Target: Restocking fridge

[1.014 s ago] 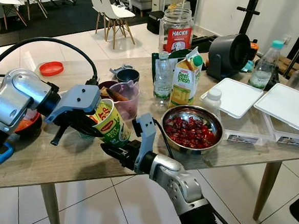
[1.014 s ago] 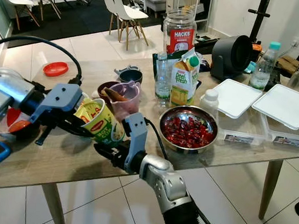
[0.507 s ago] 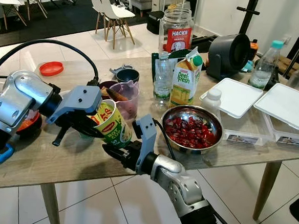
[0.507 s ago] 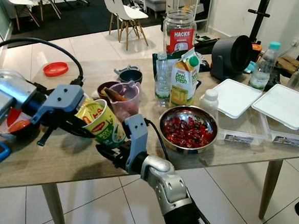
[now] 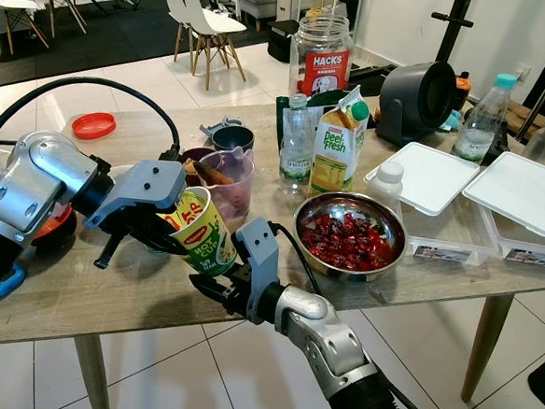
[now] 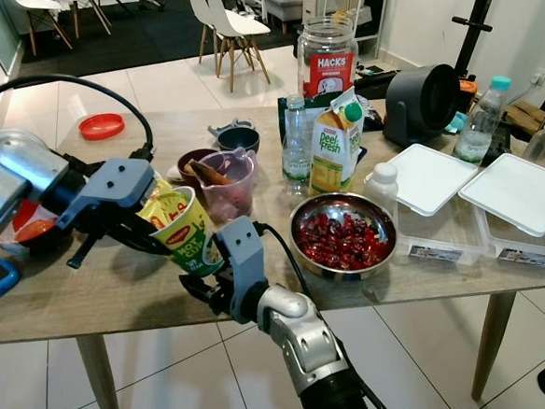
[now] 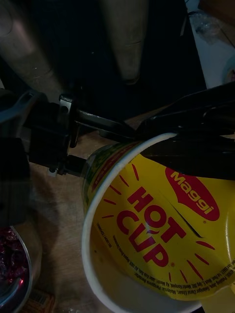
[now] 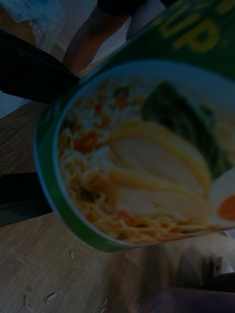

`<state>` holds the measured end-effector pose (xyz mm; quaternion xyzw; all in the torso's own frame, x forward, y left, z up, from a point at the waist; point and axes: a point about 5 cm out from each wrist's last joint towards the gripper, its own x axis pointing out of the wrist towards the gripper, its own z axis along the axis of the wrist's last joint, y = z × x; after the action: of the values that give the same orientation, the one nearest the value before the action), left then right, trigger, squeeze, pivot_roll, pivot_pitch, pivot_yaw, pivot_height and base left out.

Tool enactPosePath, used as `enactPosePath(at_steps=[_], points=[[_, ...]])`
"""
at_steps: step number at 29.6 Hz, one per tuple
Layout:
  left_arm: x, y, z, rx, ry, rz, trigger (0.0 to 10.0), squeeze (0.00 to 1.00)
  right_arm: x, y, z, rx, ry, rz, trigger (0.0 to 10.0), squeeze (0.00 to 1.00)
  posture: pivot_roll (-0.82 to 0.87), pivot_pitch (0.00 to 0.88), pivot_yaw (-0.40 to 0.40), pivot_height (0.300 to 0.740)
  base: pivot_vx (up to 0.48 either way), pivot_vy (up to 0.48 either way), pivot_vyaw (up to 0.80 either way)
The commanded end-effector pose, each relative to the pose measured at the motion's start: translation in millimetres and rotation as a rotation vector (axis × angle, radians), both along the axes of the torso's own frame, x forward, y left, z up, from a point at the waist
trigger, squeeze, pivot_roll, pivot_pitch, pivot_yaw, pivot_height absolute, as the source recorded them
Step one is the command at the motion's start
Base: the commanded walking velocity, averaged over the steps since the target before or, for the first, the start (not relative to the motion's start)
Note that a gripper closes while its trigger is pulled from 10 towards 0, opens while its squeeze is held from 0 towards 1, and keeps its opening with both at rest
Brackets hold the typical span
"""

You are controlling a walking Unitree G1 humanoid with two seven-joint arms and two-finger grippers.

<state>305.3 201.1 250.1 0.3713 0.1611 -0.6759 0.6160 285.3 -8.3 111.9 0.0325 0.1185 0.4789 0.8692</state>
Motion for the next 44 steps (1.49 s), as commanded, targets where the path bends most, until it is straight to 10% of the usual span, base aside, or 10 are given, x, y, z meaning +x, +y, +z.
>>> enactPosePath(at_steps=[1, 4, 5, 31, 33, 34, 35, 44], points=[[0.5, -2.6, -2, 0.005, 0.003, -0.011, 10.0, 0.0, 0.0, 0.1, -4, -0.021, -0.001, 0.002, 10.0, 0.0, 0.0, 0.019, 0.084, 0.74, 0.0, 0.0, 0.0], [1.0, -2.9, -2, 0.005, -0.001, -0.012, 10.0, 0.0, -0.9, -2.6, -10, -0.063, 0.001, 0.015, 10.0, 0.0, -0.01, 0.014, 0.083, 0.74, 0.0, 0.0, 0.0], [1.0, -2.9, -2, 0.006, -0.002, -0.014, 10.0, 0.0, -0.7, -4.6, -6, -0.008, 0.008, 0.023, 10.0, 1.0, -0.01, 0.013, 0.084, 0.74, 0.0, 0.0, 0.0], [0.8, -4.2, -4, 0.004, 0.006, -0.02, 10.0, 0.0, -5.9, -5.2, 44, 0.309, -0.007, 0.16, 10.0, 1.0, -0.01, 0.021, 0.087, 0.74, 0.0, 0.0, 0.0], [0.8, -5.0, -4, 0.003, 0.007, -0.022, 10.0, 0.0, -9.1, -0.9, 44, 0.273, -0.041, 0.184, 10.0, 0.9, -0.01, 0.022, 0.087, 0.74, 0.0, 0.0, 0.0], [0.7, -5.5, -4, 0.002, 0.008, -0.024, 10.0, 0.0, -8.7, 0.6, 43, 0.239, -0.062, 0.177, 10.0, 0.29, -0.01, 0.022, 0.087, 0.74, 0.0, 0.0, 0.0], [0.6, -5.8, -4, 0.001, 0.009, -0.025, 10.0, 0.0, -7.6, 1.8, 40, 0.194, -0.089, 0.167, 10.0, 0.0, -0.01, 0.022, 0.087, 0.74, 0.0, 0.0, 0.0], [1.2, -4.4, -3, 0.003, 0.006, -0.02, 10.0, 0.0, 6.4, -16.8, 26, -0.112, -0.235, 0.111, 10.0, 0.0, -0.01, 0.023, 0.089, 0.74, 0.0, 0.0, 0.0]])
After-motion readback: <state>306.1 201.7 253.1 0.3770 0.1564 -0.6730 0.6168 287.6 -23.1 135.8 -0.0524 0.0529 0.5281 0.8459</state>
